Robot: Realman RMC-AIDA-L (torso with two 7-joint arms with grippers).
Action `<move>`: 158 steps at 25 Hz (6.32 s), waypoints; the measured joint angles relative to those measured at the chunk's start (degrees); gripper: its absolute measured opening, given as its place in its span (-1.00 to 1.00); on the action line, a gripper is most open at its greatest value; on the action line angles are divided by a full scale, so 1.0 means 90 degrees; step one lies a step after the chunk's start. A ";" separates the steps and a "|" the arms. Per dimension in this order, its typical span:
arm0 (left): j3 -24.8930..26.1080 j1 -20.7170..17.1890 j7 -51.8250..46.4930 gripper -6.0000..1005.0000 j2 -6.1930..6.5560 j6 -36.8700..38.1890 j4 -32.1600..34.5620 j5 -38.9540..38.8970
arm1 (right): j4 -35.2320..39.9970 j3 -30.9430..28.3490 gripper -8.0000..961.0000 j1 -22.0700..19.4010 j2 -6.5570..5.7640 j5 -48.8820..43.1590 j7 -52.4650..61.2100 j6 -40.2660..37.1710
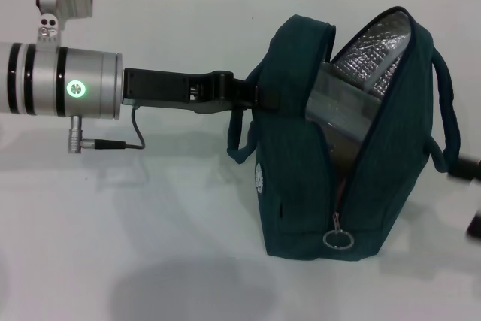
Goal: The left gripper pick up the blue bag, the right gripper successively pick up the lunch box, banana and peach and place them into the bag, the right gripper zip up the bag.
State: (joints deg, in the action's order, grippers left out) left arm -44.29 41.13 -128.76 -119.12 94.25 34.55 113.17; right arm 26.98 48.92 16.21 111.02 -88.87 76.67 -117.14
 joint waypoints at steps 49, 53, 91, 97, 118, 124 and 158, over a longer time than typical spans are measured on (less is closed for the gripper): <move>-0.0001 -0.0126 0.0002 -0.92 -0.0027 0.0289 -0.0246 -0.0135 | -0.1777 0.0973 0.52 0.0701 0.0537 -0.0935 -0.2826 0.2209; 0.0000 -0.0128 0.0008 -0.92 -0.0027 0.0289 -0.0246 -0.0140 | -0.1819 0.0981 0.50 0.0699 0.0536 -0.0936 -0.2819 0.2291; 0.0004 -0.0142 0.0121 -0.89 -0.0026 0.0347 -0.0246 -0.0181 | -0.1854 0.0923 -0.97 0.0618 0.0518 -0.0650 -0.2830 0.2504; 0.0029 -0.0177 0.0156 -0.89 -0.0027 0.0321 -0.0246 -0.0189 | -0.1776 0.0922 -0.97 0.0330 0.0472 -0.0222 -0.2833 0.2219; 0.0028 -0.0805 0.1800 -0.67 -0.0041 0.0278 -0.0231 -0.0969 | -0.1747 0.0912 -0.97 0.0417 0.0482 0.0269 -0.2895 0.1566; 0.0001 -0.1135 0.2728 -0.18 -0.0048 0.0284 -0.0380 -0.1615 | -0.1749 0.0913 -0.97 0.0436 0.0498 0.0510 -0.3003 0.1403; -0.0184 -0.1863 0.6613 0.71 -0.0074 0.0676 -0.1781 -0.2609 | -0.2191 0.1306 -0.97 0.2315 0.0575 0.2545 -0.2884 0.1516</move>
State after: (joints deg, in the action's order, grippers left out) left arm -45.95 24.37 -69.24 -119.78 100.34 18.52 89.69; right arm 7.26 60.67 37.04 116.19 -65.97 50.72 -103.50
